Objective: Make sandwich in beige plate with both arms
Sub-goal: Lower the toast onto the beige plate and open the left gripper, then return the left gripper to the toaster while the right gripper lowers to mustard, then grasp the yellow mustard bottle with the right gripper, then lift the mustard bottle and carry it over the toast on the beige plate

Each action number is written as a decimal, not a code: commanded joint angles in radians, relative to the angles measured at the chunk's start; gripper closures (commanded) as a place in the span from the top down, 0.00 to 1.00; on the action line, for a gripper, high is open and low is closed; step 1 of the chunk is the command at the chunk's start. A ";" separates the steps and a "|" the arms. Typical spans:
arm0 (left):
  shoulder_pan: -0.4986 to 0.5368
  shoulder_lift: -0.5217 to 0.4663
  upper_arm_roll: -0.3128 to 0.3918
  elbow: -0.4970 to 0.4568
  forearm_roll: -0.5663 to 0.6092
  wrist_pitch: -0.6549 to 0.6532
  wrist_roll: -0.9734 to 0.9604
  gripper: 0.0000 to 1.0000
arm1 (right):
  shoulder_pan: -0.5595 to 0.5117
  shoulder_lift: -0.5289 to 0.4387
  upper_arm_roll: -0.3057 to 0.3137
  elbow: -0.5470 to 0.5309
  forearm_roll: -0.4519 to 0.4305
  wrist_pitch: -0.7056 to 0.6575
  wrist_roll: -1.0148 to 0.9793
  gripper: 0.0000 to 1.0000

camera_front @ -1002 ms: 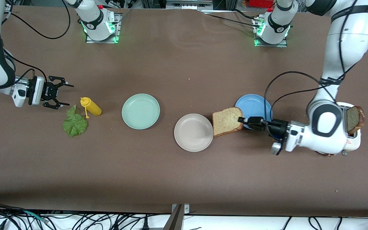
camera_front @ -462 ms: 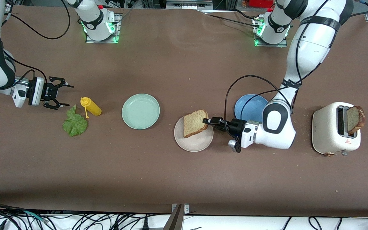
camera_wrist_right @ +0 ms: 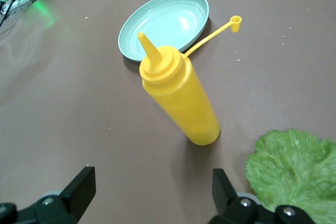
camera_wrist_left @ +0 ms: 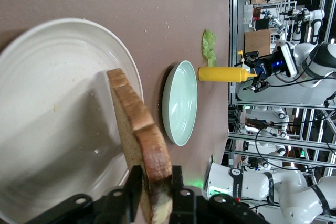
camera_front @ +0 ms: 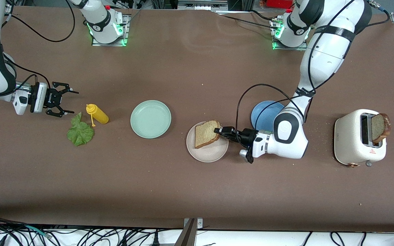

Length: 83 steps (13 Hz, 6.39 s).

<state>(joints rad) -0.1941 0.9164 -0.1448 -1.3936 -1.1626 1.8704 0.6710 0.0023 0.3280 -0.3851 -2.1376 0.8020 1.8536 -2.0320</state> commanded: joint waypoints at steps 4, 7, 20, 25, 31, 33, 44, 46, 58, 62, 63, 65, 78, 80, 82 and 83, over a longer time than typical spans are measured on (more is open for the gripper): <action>-0.004 -0.004 0.039 0.021 -0.003 0.067 0.019 1.00 | -0.013 -0.003 0.002 0.001 0.019 -0.017 -0.025 0.99; 0.007 -0.023 0.105 0.021 0.026 0.064 0.018 1.00 | -0.013 -0.003 0.002 -0.001 0.019 -0.019 -0.025 0.99; 0.010 -0.310 0.607 0.068 0.754 0.056 -0.271 1.00 | -0.015 0.002 0.002 -0.005 0.019 -0.027 -0.031 0.99; 0.024 -0.304 0.633 0.096 0.791 0.061 -0.333 1.00 | -0.015 0.022 0.002 -0.016 0.058 -0.028 -0.056 0.99; 0.035 -0.304 0.639 0.107 0.791 0.062 -0.332 1.00 | -0.013 0.043 0.002 -0.041 0.112 -0.024 -0.137 0.98; 0.033 -0.303 0.639 0.105 0.791 0.062 -0.335 1.00 | -0.007 0.046 0.003 -0.054 0.141 -0.017 -0.188 0.98; 0.035 -0.300 0.637 0.104 0.793 0.062 -0.335 1.00 | 0.060 0.155 0.011 -0.050 0.373 0.022 -0.315 0.98; 0.035 -0.300 0.637 0.104 0.793 0.062 -0.335 1.00 | 0.077 0.160 0.011 -0.048 0.393 0.039 -0.315 0.98; 0.076 -0.306 0.640 0.087 0.801 -0.014 -0.341 1.00 | 0.163 0.157 0.008 0.019 0.474 0.120 -0.398 0.00; 0.074 -0.329 0.659 0.097 0.833 -0.091 -0.485 1.00 | 0.281 0.135 0.002 0.060 0.465 0.277 -0.314 0.00; 0.068 -0.332 0.656 0.099 0.860 -0.099 -0.485 1.00 | 0.313 0.135 0.003 0.082 0.451 0.324 -0.277 0.00; 0.064 -0.352 0.654 0.100 0.870 -0.106 -0.482 1.00 | 0.389 0.134 0.002 0.116 0.404 0.422 -0.176 0.00; 0.077 -0.430 0.663 0.100 0.893 -0.178 -0.360 1.00 | 0.751 0.120 0.006 0.315 -0.533 0.582 1.072 0.00; 0.081 -0.430 0.662 0.102 0.890 -0.177 -0.358 1.00 | 0.815 0.134 0.006 0.335 -0.676 0.579 1.260 0.00; 0.084 -0.430 0.663 0.102 0.888 -0.177 -0.358 1.00 | 0.866 0.158 0.003 0.385 -0.853 0.531 1.404 0.00; 0.084 -0.430 0.663 0.102 0.886 -0.175 -0.358 1.00 | 0.883 0.177 0.008 0.436 -0.923 0.460 1.487 0.00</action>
<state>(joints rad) -0.1136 0.5058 0.5217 -1.2881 -0.3056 1.7089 0.2958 0.8570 0.4653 -0.3672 -1.7951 -0.0156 2.4053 -0.6593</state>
